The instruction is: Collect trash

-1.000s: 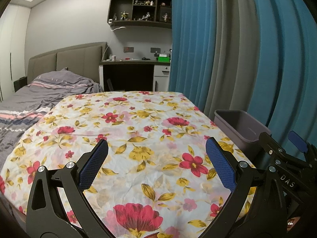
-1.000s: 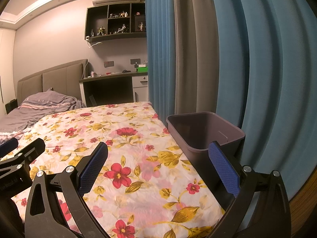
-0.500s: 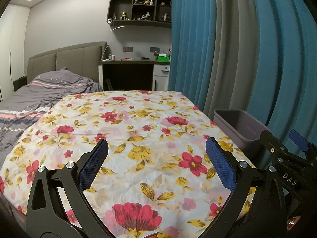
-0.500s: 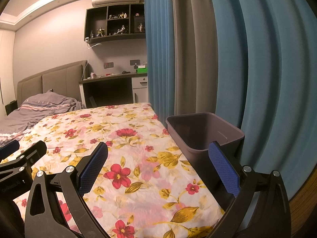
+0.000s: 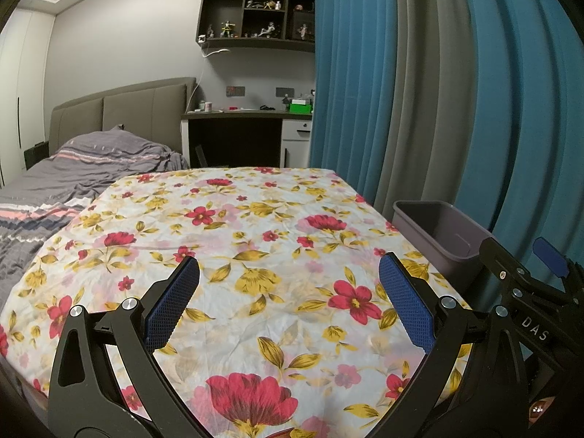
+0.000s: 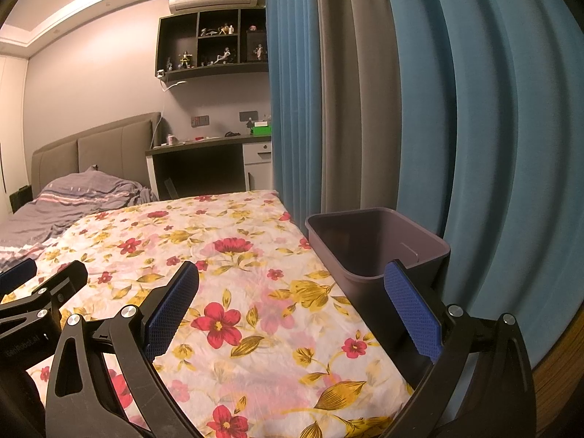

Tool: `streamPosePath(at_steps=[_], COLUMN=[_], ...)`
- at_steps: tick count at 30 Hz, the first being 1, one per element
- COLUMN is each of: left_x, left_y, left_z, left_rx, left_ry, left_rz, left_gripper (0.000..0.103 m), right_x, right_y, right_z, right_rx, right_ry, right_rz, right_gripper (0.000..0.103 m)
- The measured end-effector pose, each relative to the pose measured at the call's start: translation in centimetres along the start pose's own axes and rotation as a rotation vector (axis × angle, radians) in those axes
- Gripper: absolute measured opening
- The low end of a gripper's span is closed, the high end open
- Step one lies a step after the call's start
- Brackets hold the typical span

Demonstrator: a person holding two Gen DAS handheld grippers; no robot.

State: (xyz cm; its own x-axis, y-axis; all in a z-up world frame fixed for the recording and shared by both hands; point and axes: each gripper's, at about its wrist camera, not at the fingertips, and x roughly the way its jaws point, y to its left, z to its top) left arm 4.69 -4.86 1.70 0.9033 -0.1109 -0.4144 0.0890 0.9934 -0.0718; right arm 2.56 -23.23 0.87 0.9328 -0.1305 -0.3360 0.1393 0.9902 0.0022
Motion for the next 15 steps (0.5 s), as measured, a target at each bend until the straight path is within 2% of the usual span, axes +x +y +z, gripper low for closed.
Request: streamPosePath(at_steps=[15], left_x=[0.01], left_y=[-0.07], left_z=[-0.02], left_rx=[0.001], left_ry=[-0.001], left_rz=[0.001], left_gripper=[0.097], right_x=[-0.13], right_y=[-0.03], right_z=[0.09], right_rx=[0.004], right_ry=[-0.004], right_rz=[0.001], right_gripper=[0.097])
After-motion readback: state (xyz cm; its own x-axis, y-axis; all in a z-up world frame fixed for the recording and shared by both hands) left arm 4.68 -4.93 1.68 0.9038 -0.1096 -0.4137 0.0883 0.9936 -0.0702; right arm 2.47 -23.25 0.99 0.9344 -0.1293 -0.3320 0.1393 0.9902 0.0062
